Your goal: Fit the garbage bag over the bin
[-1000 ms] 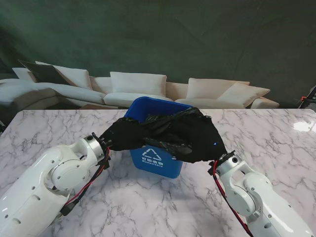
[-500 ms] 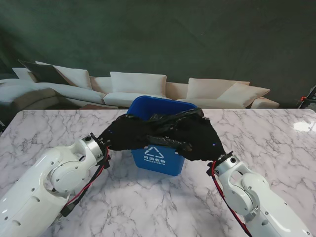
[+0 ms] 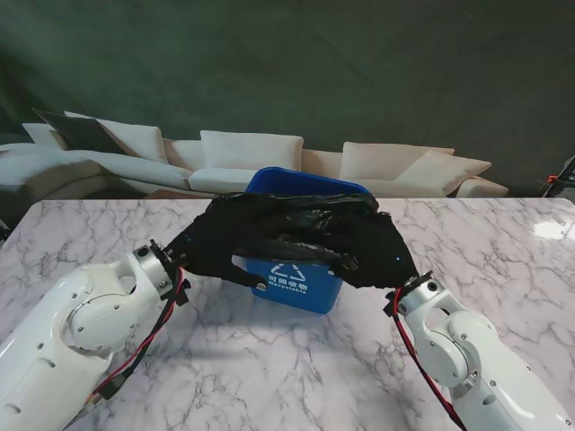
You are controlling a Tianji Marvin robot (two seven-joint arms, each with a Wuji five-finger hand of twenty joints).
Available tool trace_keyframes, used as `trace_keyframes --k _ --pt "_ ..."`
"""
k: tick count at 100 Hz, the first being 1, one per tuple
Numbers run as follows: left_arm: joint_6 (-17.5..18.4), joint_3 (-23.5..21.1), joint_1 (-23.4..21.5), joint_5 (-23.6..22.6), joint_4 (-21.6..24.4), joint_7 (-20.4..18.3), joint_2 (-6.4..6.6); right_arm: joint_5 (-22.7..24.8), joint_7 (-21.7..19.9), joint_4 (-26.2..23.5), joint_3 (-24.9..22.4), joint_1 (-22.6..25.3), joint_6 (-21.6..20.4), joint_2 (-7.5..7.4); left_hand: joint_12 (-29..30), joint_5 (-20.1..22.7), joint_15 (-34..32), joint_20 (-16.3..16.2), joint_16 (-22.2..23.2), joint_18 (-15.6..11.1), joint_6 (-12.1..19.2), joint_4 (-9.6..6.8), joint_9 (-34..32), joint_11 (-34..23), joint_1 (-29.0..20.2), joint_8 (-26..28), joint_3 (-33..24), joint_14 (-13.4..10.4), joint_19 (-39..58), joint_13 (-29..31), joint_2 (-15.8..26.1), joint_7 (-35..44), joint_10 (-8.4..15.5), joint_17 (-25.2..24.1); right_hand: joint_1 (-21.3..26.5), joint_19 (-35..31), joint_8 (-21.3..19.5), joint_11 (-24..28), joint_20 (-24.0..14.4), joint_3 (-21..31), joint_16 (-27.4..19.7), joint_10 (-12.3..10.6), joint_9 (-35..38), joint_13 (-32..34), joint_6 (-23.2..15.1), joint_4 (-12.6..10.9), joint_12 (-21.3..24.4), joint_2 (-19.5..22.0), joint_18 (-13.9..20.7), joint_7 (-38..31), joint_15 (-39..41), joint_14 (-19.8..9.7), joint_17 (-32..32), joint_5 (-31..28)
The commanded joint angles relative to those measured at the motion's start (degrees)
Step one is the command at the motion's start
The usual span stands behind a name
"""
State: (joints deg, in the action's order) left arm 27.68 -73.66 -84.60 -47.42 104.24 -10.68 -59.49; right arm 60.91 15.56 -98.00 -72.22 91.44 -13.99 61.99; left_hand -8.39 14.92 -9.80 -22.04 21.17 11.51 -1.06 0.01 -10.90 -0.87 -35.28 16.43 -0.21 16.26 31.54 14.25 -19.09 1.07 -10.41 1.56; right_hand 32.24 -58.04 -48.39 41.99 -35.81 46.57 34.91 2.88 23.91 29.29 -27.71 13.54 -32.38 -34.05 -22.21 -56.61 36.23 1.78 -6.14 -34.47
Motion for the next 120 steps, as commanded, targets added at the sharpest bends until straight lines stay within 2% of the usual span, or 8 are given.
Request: trace_keyframes --k 1,16,27,36,46,77,103,120 --pt "0.3 -0.3 -0.6 -0.9 -0.1 1.1 -0.15 -0.3 -0.8 0.6 -0.3 0.4 -0.3 -0.26 -3.7 -1.5 -0.7 0.5 0.5 0.9 0.1 2.0 -1.3 -2.5 1.7 -0.8 1.6 -1.9 -1.1 -2.2 -1.2 -0.3 0.6 -1.2 7.4 0.4 -0.9 0.6 0.3 8.2 -0.8 -0.6 0.6 3.0 -5.4 -1.4 -0.6 2.9 0.1 -1.6 0.7 0.4 -0.1 -3.4" --pt "1.3 -0.8 -1.4 -3.1 -0.4 6.7 -0.86 -0.5 -1.6 0.2 -0.9 0.4 -1.2 -0.34 -23.0 5.7 -12.3 -13.0 20.0 -1.9 1.3 1.18 -7.0 -15.4 0.4 6.4 1.3 -5.4 13.0 2.0 -0.5 7.8 1.1 0.8 7.4 0.4 -1.0 0.4 0.3 8.2 -0.9 -0.8 0.9 3.1 -5.4 -1.1 -0.6 3.0 0.1 -1.6 0.5 0.4 -0.4 -3.4" --pt "1.5 -1.4 -2.0 -3.8 0.1 7.3 -0.91 -0.5 -1.9 -0.2 -1.2 0.4 -1.9 -0.37 -27.9 11.6 -18.1 -22.7 31.9 -0.4 3.6 1.18 -6.9 -18.3 0.9 9.6 1.4 -6.5 22.2 3.0 0.5 11.3 1.3 0.9 7.3 0.4 -1.0 0.4 0.4 8.2 -1.1 -1.0 1.2 3.3 -5.5 -1.1 -0.6 3.0 0.1 -1.6 0.4 0.4 -0.5 -3.4" --pt "0.6 -1.8 -2.3 -4.1 0.3 6.3 -0.75 -0.3 -2.2 -0.5 -1.7 0.4 -2.8 -0.46 -14.9 11.3 -10.9 -23.5 25.2 4.4 3.3 1.19 -2.2 -8.2 2.6 8.1 1.5 -6.1 18.6 1.7 1.9 9.5 1.4 -0.3 7.3 0.4 -1.0 0.3 0.4 8.2 -1.3 -1.1 1.4 3.7 -5.5 -1.0 -0.6 3.0 0.2 -1.6 0.0 0.3 -0.6 -3.4" --pt "-0.7 -1.9 -2.2 -4.4 -0.2 5.7 -0.67 -0.5 -3.2 -1.0 -2.4 0.6 -4.0 -0.56 -10.2 7.6 -7.5 -22.6 20.5 3.4 -0.4 0.87 -0.4 -4.3 4.0 5.9 1.4 -5.5 17.0 2.4 3.1 6.1 0.6 0.7 7.2 0.4 -1.1 0.2 0.5 8.3 -1.5 -1.1 1.5 4.0 -5.6 -0.9 -0.6 3.0 0.3 -1.6 -0.3 0.2 -0.7 -3.4" --pt "-3.5 -3.4 -2.4 -5.2 -0.8 0.9 0.03 -0.8 -4.8 -1.8 -4.4 1.5 -7.4 -0.81 -9.2 3.2 -8.4 -21.8 19.3 1.4 -1.8 0.84 -4.2 -3.1 3.6 3.3 1.3 -4.7 17.9 6.5 3.5 2.6 -0.5 3.6 6.8 0.4 -1.1 -0.2 0.7 8.3 -1.9 -1.4 2.0 4.7 -6.0 -0.7 -0.6 3.0 0.5 -1.4 -1.0 -0.1 -1.1 -3.4" --pt "-5.5 -5.7 -2.1 -3.1 -0.4 -4.6 0.62 -0.1 -4.7 -1.9 -4.5 1.7 -7.5 -0.91 -7.6 -4.4 -8.4 -20.5 18.0 1.6 -3.2 0.91 -6.9 -1.9 2.6 -1.5 1.2 -4.2 17.8 9.6 2.8 -2.4 -1.1 4.8 6.8 0.5 -1.1 -0.4 0.8 8.5 -2.0 -1.4 2.2 5.0 -5.6 -0.8 -0.6 2.8 0.4 -1.4 -1.4 0.0 -1.2 -3.4" --pt "-6.2 -5.4 -0.4 -1.9 -1.3 -6.9 0.89 0.0 -4.7 -1.9 -4.4 1.7 -7.5 -0.92 -7.6 -4.3 -8.3 -20.0 17.9 1.5 -3.0 0.93 -7.4 -1.9 2.1 -2.6 1.2 -4.2 17.6 9.7 2.8 -2.0 -0.8 5.0 6.7 0.7 -1.0 -0.6 1.0 8.5 -2.0 -1.3 2.4 5.1 -5.5 -0.8 -0.6 2.8 0.3 -1.4 -1.6 0.0 -1.0 -3.4"
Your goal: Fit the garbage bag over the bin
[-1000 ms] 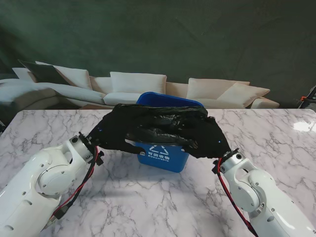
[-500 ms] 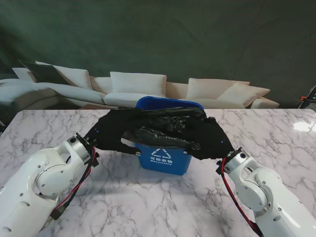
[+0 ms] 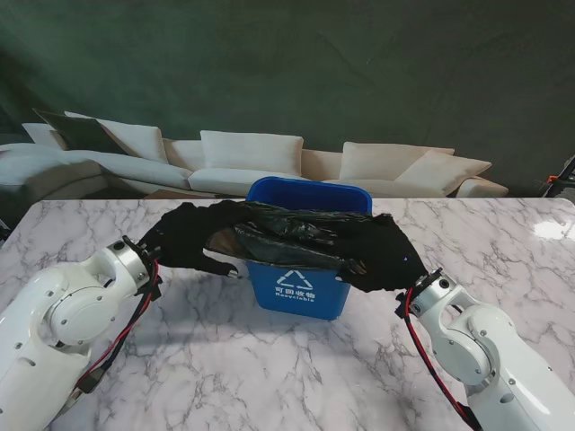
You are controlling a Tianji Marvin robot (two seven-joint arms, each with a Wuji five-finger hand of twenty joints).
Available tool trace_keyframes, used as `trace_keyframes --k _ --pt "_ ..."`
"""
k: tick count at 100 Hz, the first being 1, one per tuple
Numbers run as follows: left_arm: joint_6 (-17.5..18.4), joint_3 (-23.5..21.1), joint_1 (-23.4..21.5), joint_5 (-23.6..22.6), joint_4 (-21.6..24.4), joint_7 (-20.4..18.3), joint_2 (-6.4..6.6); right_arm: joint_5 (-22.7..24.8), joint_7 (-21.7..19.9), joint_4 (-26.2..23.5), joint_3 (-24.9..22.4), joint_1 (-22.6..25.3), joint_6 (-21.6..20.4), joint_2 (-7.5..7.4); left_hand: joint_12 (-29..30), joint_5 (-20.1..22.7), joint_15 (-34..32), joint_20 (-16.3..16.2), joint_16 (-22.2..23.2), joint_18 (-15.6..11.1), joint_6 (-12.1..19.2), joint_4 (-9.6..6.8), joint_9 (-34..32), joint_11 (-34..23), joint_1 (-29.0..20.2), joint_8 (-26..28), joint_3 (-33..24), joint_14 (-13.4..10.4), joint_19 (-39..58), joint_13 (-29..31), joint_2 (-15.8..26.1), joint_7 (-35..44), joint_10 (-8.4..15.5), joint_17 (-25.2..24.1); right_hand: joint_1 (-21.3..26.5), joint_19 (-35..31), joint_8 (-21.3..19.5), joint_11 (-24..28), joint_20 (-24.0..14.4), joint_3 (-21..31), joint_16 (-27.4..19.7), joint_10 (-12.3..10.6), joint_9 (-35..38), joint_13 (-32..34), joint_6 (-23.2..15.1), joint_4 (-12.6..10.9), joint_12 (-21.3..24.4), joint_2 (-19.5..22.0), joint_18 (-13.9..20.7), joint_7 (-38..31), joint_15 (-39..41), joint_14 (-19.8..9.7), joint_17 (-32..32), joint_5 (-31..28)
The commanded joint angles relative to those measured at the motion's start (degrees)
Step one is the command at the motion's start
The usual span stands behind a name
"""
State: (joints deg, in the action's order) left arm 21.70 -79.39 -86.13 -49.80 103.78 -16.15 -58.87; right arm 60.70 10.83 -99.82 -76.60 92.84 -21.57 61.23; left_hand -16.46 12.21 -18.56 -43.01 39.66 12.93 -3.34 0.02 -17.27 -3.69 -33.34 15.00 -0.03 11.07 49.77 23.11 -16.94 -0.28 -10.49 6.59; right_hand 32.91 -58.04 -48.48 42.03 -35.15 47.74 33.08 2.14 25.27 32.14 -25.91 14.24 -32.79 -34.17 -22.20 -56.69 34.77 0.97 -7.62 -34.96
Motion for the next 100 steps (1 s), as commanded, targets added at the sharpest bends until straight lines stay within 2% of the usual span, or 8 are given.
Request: trace_keyframes --k 1,8,20,38,49,75,84,100 --pt "-0.2 0.5 1.2 0.5 -0.9 -1.4 0.28 0.2 0.0 -0.1 0.0 0.3 0.1 -0.15 0.5 -1.5 0.5 1.0 -0.6 0.1 -0.7 0.91 -1.1 0.9 0.1 -1.2 1.0 1.0 -0.7 0.8 0.6 -0.6 -0.6 -0.1 6.0 0.7 -0.9 -0.7 0.4 7.3 -0.2 -0.6 1.0 2.3 -7.3 -1.5 -0.2 2.9 0.3 -1.3 -0.2 0.8 0.5 -2.9" --pt "0.3 1.2 1.9 0.7 -2.0 -1.0 0.26 0.0 0.2 0.1 0.3 0.2 0.3 -0.09 0.4 -0.3 0.5 1.1 -0.7 0.1 -0.1 0.87 -1.1 0.7 -0.2 -1.2 0.9 0.9 -0.7 1.0 0.9 0.0 0.0 -0.1 5.6 0.7 0.8 -1.1 0.5 6.5 -0.3 -0.5 1.0 2.2 -6.9 -1.7 0.0 3.8 0.4 -0.3 -0.5 1.0 0.4 -2.5" --pt "1.1 2.4 2.4 1.1 -3.2 0.7 0.04 -1.5 -0.5 0.1 0.2 0.2 -0.5 0.01 -0.3 1.7 0.2 1.3 -0.8 0.2 1.4 0.77 -2.3 -0.5 -1.1 -0.8 0.7 0.6 -0.6 2.0 1.4 1.1 0.9 0.4 -7.3 1.6 19.5 -4.0 1.2 2.1 -1.2 0.8 -1.9 0.1 1.5 -3.6 2.8 3.2 0.1 6.0 -2.9 1.5 1.8 6.5" --pt "1.5 3.3 2.9 1.1 -3.5 1.7 -0.1 -2.3 -0.6 -1.2 -0.9 1.4 -1.9 0.15 -1.2 2.0 -0.2 1.6 -0.9 0.0 1.1 0.79 -2.6 -2.1 -1.8 -0.2 0.8 0.5 -0.4 2.5 1.2 1.7 1.2 0.8 -19.2 2.7 15.8 -4.7 0.6 -12.6 -1.5 1.8 -5.1 -2.5 11.7 -9.1 3.1 4.1 -0.2 18.5 -4.7 2.5 3.0 9.7" --pt "1.9 3.3 3.1 0.9 -3.6 1.9 -0.09 -1.7 -0.4 -2.1 -1.4 2.1 -2.3 0.1 -1.4 2.5 -0.3 1.7 -0.9 0.0 1.1 0.73 -2.5 -2.9 -2.3 0.0 0.8 0.5 -0.1 2.6 0.6 2.0 1.2 0.8 -24.4 2.9 16.2 -4.8 0.4 -7.1 -2.0 2.0 -5.8 -2.9 15.0 -8.8 3.3 -0.2 -0.2 20.4 -5.6 2.7 3.1 10.9" --pt "3.8 2.1 2.2 0.0 -3.6 3.7 -0.2 -0.8 0.5 -1.1 -0.6 1.4 -1.5 0.04 2.2 2.3 2.7 4.7 -4.2 -0.1 1.8 0.86 6.6 0.2 -3.7 0.5 0.8 0.6 -3.4 0.0 -1.5 2.0 0.1 -0.3 0.6 2.1 8.3 -2.9 0.8 -17.8 -2.6 1.2 -2.7 -0.4 2.2 -10.7 2.8 1.5 -0.1 6.6 -5.3 2.2 1.3 5.5" --pt "5.6 1.3 2.1 0.3 -3.5 3.7 -0.14 -0.1 0.6 -0.7 -0.4 1.1 -1.0 -0.05 5.9 2.5 5.2 7.7 -7.9 0.1 3.2 1.2 11.1 3.4 -4.0 0.6 0.9 1.4 -6.8 -2.3 -3.0 2.0 -0.2 -1.1 1.3 1.8 7.0 -2.6 1.3 1.8 -2.8 0.8 -2.2 -0.1 -4.4 -4.6 2.7 -1.8 -0.1 0.7 -5.3 2.0 1.0 6.8" --pt "8.0 0.3 1.7 2.7 -3.6 3.7 -0.16 1.5 1.3 -0.1 -0.1 0.8 -0.4 -0.25 6.6 5.3 5.0 9.6 -10.0 1.5 5.5 1.5 7.2 3.3 -5.3 1.8 0.7 2.4 -8.1 -1.6 -4.6 4.2 -0.3 -0.2 4.6 1.7 4.8 -2.4 1.5 6.5 -2.8 0.3 -1.4 0.4 -8.4 -2.8 2.7 0.8 0.3 -0.7 -5.0 2.1 0.9 3.3"
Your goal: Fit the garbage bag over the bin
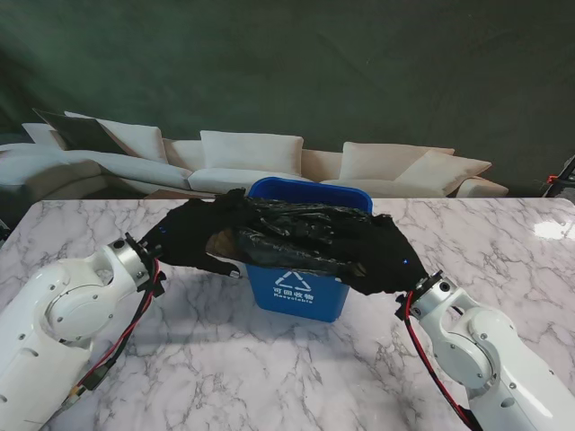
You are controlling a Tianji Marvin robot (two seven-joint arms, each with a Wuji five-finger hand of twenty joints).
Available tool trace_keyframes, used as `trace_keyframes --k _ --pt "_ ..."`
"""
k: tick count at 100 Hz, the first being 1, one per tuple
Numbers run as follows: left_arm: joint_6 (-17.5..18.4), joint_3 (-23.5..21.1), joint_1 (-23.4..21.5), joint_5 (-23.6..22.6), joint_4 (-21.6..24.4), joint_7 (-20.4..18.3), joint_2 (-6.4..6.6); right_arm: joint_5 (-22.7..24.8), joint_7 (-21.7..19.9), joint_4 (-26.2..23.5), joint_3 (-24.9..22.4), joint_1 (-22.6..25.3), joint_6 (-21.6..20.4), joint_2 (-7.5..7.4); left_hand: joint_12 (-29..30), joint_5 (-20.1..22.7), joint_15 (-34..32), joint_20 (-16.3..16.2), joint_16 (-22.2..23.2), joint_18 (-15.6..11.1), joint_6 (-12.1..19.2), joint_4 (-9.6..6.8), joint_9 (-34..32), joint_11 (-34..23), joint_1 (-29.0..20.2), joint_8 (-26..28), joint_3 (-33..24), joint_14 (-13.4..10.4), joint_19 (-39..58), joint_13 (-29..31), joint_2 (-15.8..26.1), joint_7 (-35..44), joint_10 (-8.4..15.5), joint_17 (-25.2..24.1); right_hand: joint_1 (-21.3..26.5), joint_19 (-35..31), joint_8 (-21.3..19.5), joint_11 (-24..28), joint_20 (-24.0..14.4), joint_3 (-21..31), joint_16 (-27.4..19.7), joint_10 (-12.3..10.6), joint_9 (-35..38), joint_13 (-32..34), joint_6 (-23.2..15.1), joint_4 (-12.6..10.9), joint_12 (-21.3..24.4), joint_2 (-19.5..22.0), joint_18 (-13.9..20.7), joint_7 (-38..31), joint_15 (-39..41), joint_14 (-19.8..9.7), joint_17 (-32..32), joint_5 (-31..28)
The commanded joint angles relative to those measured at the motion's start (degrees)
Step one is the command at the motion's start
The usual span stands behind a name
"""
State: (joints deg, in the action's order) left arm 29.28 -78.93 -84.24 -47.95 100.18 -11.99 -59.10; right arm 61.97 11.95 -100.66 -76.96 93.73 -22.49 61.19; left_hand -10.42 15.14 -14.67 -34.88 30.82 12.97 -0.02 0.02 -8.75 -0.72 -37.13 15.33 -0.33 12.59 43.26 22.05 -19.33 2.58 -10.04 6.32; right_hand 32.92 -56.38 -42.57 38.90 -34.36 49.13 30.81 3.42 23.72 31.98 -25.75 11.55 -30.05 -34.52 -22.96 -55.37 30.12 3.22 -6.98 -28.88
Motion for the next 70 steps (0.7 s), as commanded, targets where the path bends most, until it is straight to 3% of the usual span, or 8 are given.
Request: trace_keyframes --k 1,13,20,34,51,57,64,70 --pt "0.5 -0.2 -0.2 1.0 0.0 -0.5 0.07 0.3 0.2 0.7 0.3 -0.1 0.5 -0.22 0.5 2.5 1.0 1.5 -1.2 1.5 2.3 1.5 -1.5 0.2 -1.6 1.6 1.0 0.9 -1.6 -0.4 -2.2 1.5 -0.6 0.1 4.6 0.0 -1.1 0.8 0.7 5.1 -0.6 -1.0 0.1 0.4 -8.6 0.0 0.0 1.2 1.1 -1.8 -0.4 -0.2 0.3 -2.7" --pt "0.7 -0.2 -0.4 0.6 -0.4 1.6 -0.26 0.9 0.2 1.4 0.7 -0.6 0.7 -0.35 -2.3 5.2 -0.3 1.6 -0.7 2.1 2.4 1.34 -4.2 -2.6 -1.7 4.0 1.0 0.6 -0.1 0.0 -1.3 4.6 -1.1 1.0 4.1 0.0 0.5 0.6 0.7 4.2 -0.6 -0.9 0.2 0.2 -8.9 0.3 0.0 1.0 1.0 -0.2 -0.3 -0.2 0.5 -3.8" --pt "0.6 0.0 -0.5 0.6 -0.9 3.6 -0.61 1.3 0.5 1.8 1.0 -0.9 0.9 -0.4 -4.2 9.4 -0.1 2.4 -0.7 2.6 2.5 1.31 -2.8 -3.5 -1.4 10.2 1.1 0.9 0.1 -1.4 -0.5 12.0 -1.5 0.6 4.8 0.0 0.7 0.7 0.7 4.4 -0.5 -1.0 0.7 0.4 -9.2 0.1 0.0 2.1 1.0 -0.5 -0.2 -0.3 0.5 -5.2" --pt "-0.4 -0.3 -1.0 2.6 -0.3 2.9 -0.7 1.3 1.1 2.3 1.5 -1.3 1.5 -0.35 -1.8 5.2 0.1 3.6 -1.7 2.9 2.1 1.4 1.8 -1.2 -0.2 21.8 1.3 2.1 -0.1 -2.3 0.2 21.4 -2.6 0.9 6.6 -0.2 -0.1 0.8 0.7 5.5 -0.4 -1.3 1.6 1.2 -9.0 -0.1 -0.1 4.9 1.1 -1.3 0.3 -0.1 0.3 -7.4" --pt "-0.6 -0.5 -1.3 4.7 0.3 2.9 -0.89 1.2 0.7 1.9 1.4 -1.0 2.2 -0.33 -1.8 -0.8 -1.7 3.5 -1.4 4.0 2.4 1.52 -0.6 -1.1 0.3 25.2 1.4 3.1 2.2 0.9 -0.1 22.7 -3.2 4.4 6.8 -0.2 -0.6 0.7 0.7 5.5 -0.4 -1.3 1.8 1.3 -8.7 0.2 -0.2 5.2 1.1 -1.2 0.3 -0.2 0.2 -7.6" --pt "-0.6 -0.6 -1.4 5.6 0.8 2.8 -0.94 1.1 0.3 1.7 1.3 -0.9 2.4 -0.33 -4.9 -2.1 -5.6 2.2 2.7 4.6 2.4 1.55 -3.9 -3.5 0.0 24.9 1.4 1.7 5.6 3.1 -0.3 20.9 -3.5 6.3 6.8 -0.2 -0.6 0.7 0.8 5.5 -0.4 -1.2 1.8 1.4 -8.6 0.2 -0.2 5.1 1.1 -1.2 0.3 -0.4 0.3 -7.5" --pt "-0.4 -0.7 -1.6 5.8 1.1 3.3 -1.08 1.1 0.1 1.6 1.2 -0.9 2.6 -0.33 -14.6 -3.1 -13.0 -1.1 14.9 5.1 2.0 1.68 -5.5 -10.2 0.4 24.0 1.5 -1.2 10.4 3.8 -0.4 19.1 -1.2 7.5 6.8 -0.2 -0.7 0.6 0.8 5.5 -0.5 -1.3 1.8 1.4 -8.5 0.2 -0.2 5.1 1.2 -1.2 0.2 -0.3 0.2 -7.5" --pt "-0.3 -1.0 -1.9 5.7 1.6 3.7 -1.15 1.0 0.0 1.4 1.1 -0.7 2.8 -0.32 -21.9 -4.0 -18.8 -4.0 22.7 4.8 0.5 1.73 -5.7 -16.9 0.7 24.3 1.5 -2.6 14.2 4.3 -0.4 19.0 0.2 8.1 6.8 -0.2 -0.8 0.5 0.8 5.5 -0.5 -1.3 1.8 1.4 -8.5 0.2 -0.2 5.2 1.1 -1.2 0.2 -0.4 0.2 -7.5"
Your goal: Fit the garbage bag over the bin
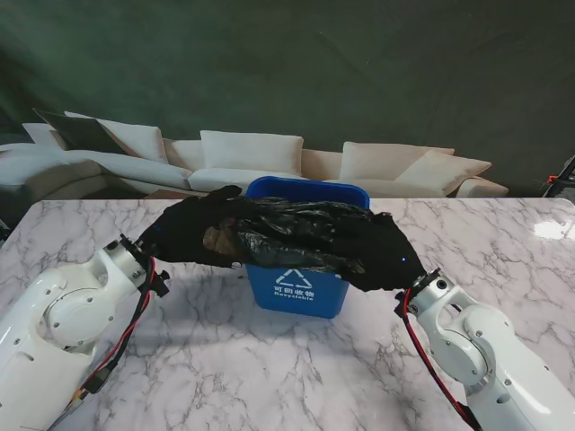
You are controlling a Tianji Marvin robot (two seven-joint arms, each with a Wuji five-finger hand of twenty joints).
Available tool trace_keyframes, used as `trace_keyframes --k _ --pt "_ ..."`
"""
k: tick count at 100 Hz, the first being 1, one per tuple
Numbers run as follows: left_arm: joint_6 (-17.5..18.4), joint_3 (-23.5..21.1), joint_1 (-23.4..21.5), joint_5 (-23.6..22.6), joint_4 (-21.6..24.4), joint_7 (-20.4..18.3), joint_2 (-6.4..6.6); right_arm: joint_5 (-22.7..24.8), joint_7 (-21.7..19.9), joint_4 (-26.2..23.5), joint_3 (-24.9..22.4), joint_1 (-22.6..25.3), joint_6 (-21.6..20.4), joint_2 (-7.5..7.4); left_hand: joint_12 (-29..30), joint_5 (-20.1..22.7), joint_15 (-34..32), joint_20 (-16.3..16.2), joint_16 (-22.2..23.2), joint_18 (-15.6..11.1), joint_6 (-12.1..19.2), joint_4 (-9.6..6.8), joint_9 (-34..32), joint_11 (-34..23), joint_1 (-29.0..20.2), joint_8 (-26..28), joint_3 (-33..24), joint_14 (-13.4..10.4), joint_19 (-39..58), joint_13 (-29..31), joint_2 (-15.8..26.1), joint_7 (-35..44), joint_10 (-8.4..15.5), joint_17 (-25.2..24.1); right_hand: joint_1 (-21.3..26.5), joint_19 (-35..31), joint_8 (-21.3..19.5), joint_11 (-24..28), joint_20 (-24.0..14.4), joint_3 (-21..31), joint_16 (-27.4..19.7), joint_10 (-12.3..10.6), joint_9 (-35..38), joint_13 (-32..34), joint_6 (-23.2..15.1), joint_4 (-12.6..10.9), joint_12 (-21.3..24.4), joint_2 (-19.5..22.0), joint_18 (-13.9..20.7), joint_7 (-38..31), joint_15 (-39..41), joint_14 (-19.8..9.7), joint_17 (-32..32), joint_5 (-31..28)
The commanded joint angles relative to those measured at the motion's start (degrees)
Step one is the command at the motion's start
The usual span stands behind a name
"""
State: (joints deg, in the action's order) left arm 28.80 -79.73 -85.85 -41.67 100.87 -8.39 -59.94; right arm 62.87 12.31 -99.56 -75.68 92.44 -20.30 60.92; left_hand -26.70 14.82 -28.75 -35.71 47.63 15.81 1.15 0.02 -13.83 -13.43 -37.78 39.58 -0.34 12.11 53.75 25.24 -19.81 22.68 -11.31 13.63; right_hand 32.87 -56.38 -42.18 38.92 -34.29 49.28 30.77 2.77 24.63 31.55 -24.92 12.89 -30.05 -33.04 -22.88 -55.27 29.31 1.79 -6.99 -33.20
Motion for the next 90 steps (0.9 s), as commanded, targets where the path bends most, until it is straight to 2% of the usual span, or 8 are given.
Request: trace_keyframes --k 1,12,18,33,37,45,53,90 --pt "0.2 -0.2 -0.4 -0.6 1.0 0.2 -0.34 0.1 -0.4 0.3 -0.2 0.6 0.6 -0.04 -6.7 -3.8 -5.5 -3.6 7.1 1.9 -1.2 1.73 -0.6 -5.0 1.4 0.3 1.6 -2.3 4.2 1.4 0.1 -0.9 1.5 1.0 6.8 -0.2 -1.2 0.5 0.7 5.3 -0.5 -0.7 0.9 1.8 -9.3 -1.1 -0.2 3.7 1.1 -1.2 1.0 1.2 0.3 -3.2" --pt "-0.5 -0.9 -1.1 0.9 2.2 -0.1 -0.45 -0.1 -0.5 -0.1 -0.6 0.9 0.9 0.01 -12.5 -5.8 -13.6 -7.9 15.1 0.5 -5.1 1.8 -5.3 -11.5 2.5 1.2 1.7 -3.3 11.5 7.3 0.7 -1.9 3.3 5.1 7.0 -0.2 -1.3 0.5 0.8 5.3 -0.5 -0.7 1.1 2.0 -9.2 -1.1 -0.2 3.7 1.0 -1.2 1.0 1.1 0.3 -3.2" --pt "-1.2 -1.2 -1.2 3.4 2.8 -1.7 -0.35 -0.2 -0.8 -0.2 -0.7 1.0 1.1 0.02 -13.0 -6.0 -18.3 -9.9 17.6 -0.1 -5.8 1.85 -9.8 -13.1 3.7 -7.2 1.8 -2.0 16.7 12.5 1.8 -11.3 4.5 8.8 7.0 -0.2 -1.3 0.5 0.8 5.3 -0.5 -0.7 1.2 2.0 -9.1 -1.1 -0.2 3.7 1.1 -1.3 1.0 1.1 0.2 -3.4" --pt "-2.6 -2.3 -1.3 5.4 3.7 -3.4 -0.22 -0.3 -1.2 -0.3 -0.8 1.0 1.2 0.0 2.9 -7.2 -8.9 -8.3 8.3 2.3 -4.8 1.18 -9.1 -0.8 8.6 -24.6 1.9 1.7 15.4 12.9 4.4 -23.7 1.6 10.1 7.0 -0.2 -1.4 0.4 0.8 5.4 -0.5 -0.8 1.4 2.2 -9.0 -1.1 -0.2 3.6 1.0 -1.3 1.0 1.1 0.2 -3.6" --pt "-2.8 -2.6 -1.4 6.1 3.9 -3.3 -0.3 -0.4 -1.3 -0.3 -0.8 0.9 1.2 0.0 5.6 -5.7 -5.1 -6.7 4.5 3.5 -4.4 1.04 -8.6 1.2 9.5 -24.6 1.7 2.4 12.7 12.2 5.4 -22.8 1.0 9.3 7.1 -0.2 -1.4 0.4 0.8 5.4 -0.5 -0.8 1.5 2.2 -9.1 -1.1 -0.2 3.6 1.0 -1.3 0.9 1.0 0.1 -3.6" --pt "-3.5 -3.5 -1.6 6.9 4.5 -3.3 -0.4 -0.6 -1.6 -0.4 -0.9 0.9 1.2 0.01 10.0 5.2 5.2 -1.0 -5.6 7.0 -3.8 1.36 -6.5 5.4 10.1 -19.9 2.0 3.5 2.3 7.6 12.4 -15.8 0.0 3.8 7.1 -0.2 -1.4 0.3 0.9 5.4 -0.5 -0.7 1.5 2.3 -9.1 -1.1 -0.2 3.6 1.0 -1.2 0.9 1.0 0.1 -3.6" --pt "-4.6 -4.3 -1.3 7.4 5.1 -3.1 -0.55 -0.7 -1.8 -0.4 -1.0 0.9 1.1 0.0 10.9 9.7 8.9 2.4 -10.0 7.0 -4.4 1.21 -8.3 6.7 7.2 -16.7 1.8 3.6 -3.2 5.8 14.8 -13.2 -0.3 0.6 7.1 -0.2 -1.5 0.3 0.9 5.4 -0.5 -0.9 1.7 2.4 -9.0 -1.1 -0.2 3.6 1.0 -1.2 0.8 1.0 0.1 -3.7" --pt "-12.9 -2.5 6.3 9.0 5.0 -8.3 -0.12 -1.0 -2.3 -0.4 -1.0 0.7 1.1 0.0 10.0 7.9 15.0 6.2 -16.0 4.2 -5.2 0.61 -13.1 6.9 0.9 -16.4 1.6 1.9 -11.2 1.0 13.3 -15.6 1.2 -4.7 7.1 -0.2 -1.5 0.1 0.9 5.4 -0.6 -0.8 1.8 2.5 -8.9 -1.1 -0.2 3.5 0.9 -1.2 0.6 1.1 0.1 -3.8"
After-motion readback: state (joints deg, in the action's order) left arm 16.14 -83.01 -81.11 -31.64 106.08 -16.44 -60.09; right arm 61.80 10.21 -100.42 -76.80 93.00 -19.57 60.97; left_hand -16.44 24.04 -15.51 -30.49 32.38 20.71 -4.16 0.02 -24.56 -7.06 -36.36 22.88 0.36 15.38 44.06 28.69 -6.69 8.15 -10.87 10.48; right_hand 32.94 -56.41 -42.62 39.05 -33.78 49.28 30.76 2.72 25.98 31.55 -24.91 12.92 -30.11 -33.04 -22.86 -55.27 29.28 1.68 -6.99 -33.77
